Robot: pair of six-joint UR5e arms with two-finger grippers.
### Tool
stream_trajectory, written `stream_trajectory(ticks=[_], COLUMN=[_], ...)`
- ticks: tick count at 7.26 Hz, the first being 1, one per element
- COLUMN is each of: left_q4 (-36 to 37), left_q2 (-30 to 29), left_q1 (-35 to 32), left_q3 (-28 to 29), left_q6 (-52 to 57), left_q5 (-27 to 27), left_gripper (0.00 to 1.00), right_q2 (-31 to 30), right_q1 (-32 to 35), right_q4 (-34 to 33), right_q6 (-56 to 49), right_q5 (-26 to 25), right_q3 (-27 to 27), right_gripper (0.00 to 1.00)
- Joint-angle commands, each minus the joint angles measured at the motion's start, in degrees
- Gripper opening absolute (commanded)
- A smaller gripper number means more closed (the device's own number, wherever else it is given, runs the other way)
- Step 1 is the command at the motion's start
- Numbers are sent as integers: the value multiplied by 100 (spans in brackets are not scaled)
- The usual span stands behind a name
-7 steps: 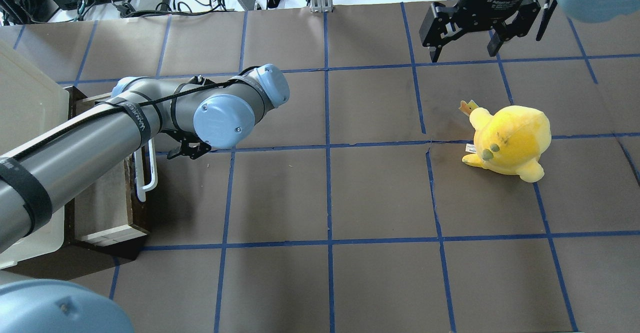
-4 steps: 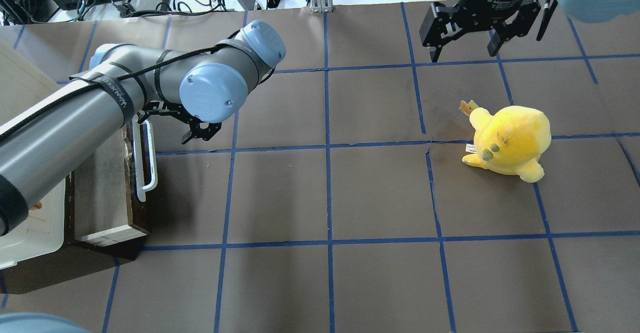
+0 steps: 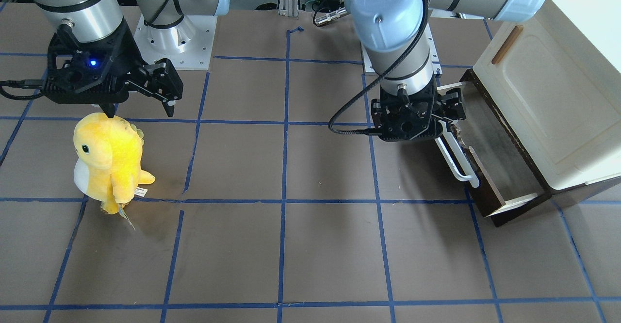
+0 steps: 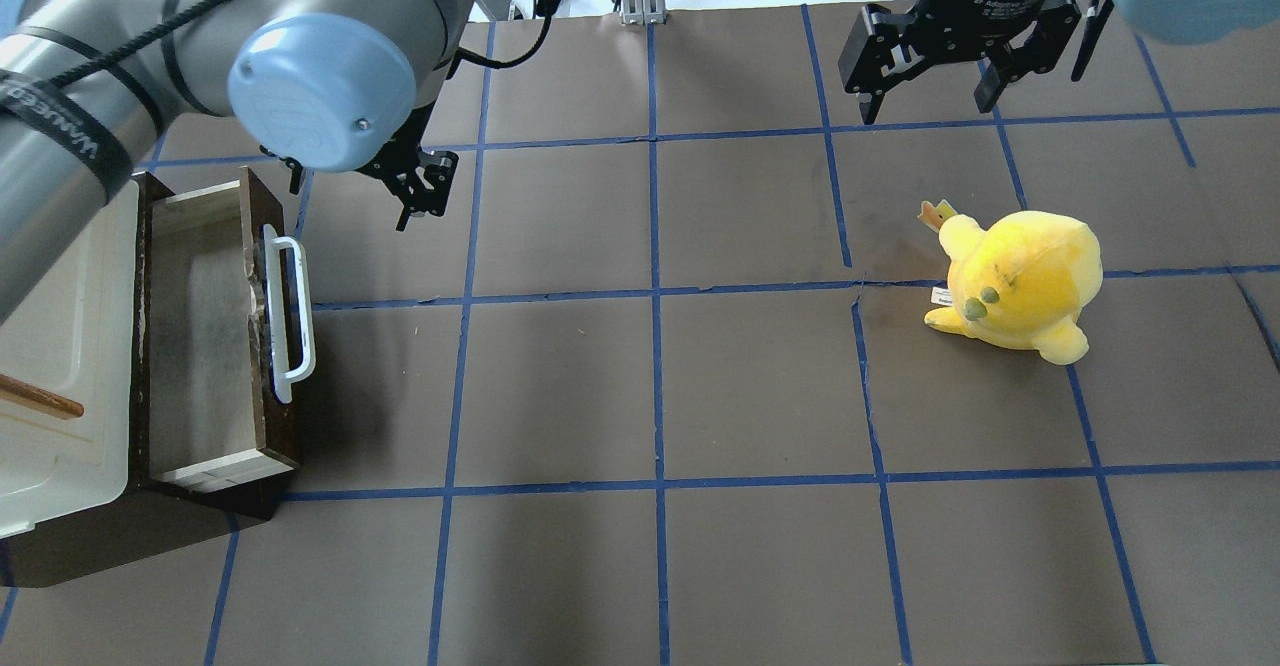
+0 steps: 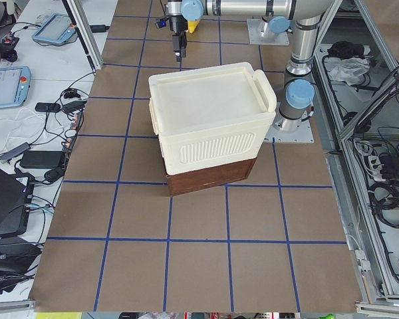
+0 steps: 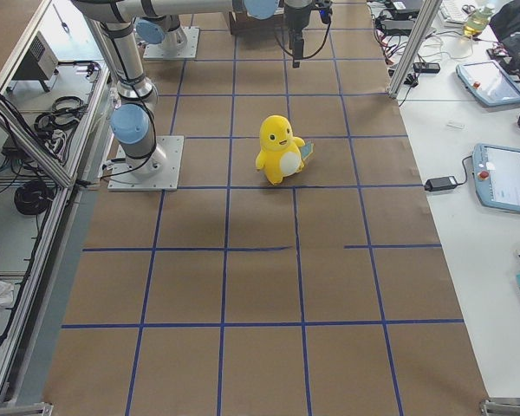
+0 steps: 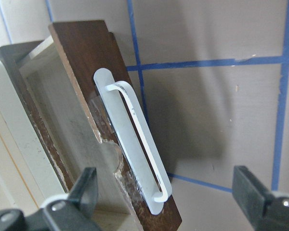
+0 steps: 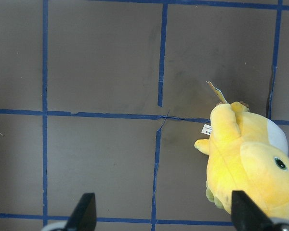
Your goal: Pull drawer sideways
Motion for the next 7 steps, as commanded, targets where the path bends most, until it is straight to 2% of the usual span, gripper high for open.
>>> stream_trajectory(ticks=[1, 2, 3, 4, 7], left_q4=[277, 277, 277, 269, 268], left_q2=[490, 744, 1034, 1159, 1291], left_q1=[239, 406, 416, 564, 916], left_q3=[58, 67, 49, -12, -135], left_q6=[468, 1123, 1286, 1279, 1375], left_q5=[-1083, -1208, -1235, -1636, -2086], left_gripper=[100, 100, 100, 100, 100], right_q2=[1, 1, 1, 1, 1], right_q1=[0, 0, 0, 0, 0], right_q4=[0, 0, 0, 0, 0], right_q6=[0, 0, 0, 0, 0], right_q5=[0, 0, 0, 0, 0], right_q3=[0, 0, 0, 0, 0], right_gripper=[100, 100, 100, 100, 100])
